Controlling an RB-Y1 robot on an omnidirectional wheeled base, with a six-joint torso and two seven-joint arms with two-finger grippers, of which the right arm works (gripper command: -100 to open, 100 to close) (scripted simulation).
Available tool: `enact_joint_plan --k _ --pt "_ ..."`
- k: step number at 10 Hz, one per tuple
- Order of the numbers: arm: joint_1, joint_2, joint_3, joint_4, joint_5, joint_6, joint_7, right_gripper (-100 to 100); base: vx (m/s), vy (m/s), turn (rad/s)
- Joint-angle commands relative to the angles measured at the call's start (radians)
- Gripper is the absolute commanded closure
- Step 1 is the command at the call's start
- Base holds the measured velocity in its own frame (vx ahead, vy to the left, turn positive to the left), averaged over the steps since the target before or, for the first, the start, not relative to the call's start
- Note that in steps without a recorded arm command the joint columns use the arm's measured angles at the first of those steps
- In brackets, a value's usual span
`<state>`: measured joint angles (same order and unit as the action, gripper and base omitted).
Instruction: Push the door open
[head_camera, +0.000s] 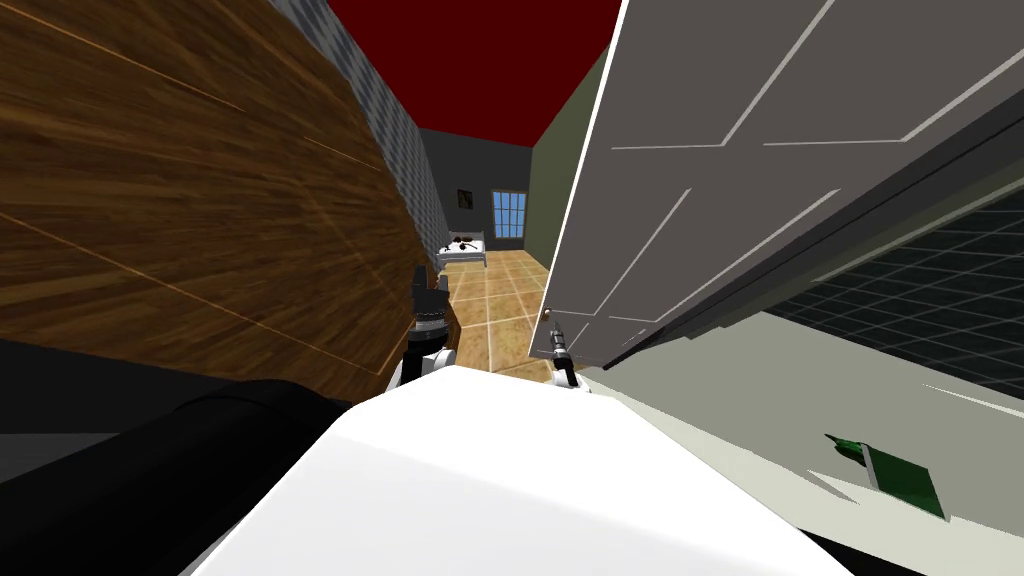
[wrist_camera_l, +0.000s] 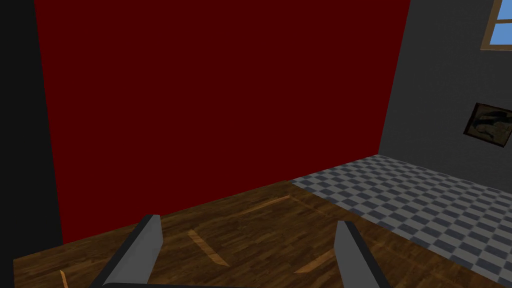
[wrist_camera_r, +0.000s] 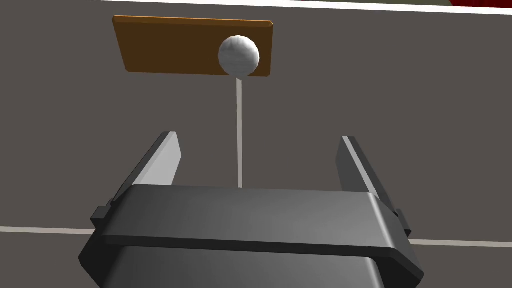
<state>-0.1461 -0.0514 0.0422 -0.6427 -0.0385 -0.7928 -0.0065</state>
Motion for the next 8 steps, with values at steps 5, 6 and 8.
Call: enact_joint_plan --k 5,6,8 --pt "0.01 -0.002 -0.008 0.002 -0.004 -0.023 0.007 -100 0.213 0.016 0.026" --pt "0.012 0.003 -0.01 0.003 -0.005 -0.028 0.008 -100 0.216 0.011 0.03" --pt "0.014 0.006 -0.01 0.002 -0.005 -0.029 0.009 -100 0.117 0.015 0.0"
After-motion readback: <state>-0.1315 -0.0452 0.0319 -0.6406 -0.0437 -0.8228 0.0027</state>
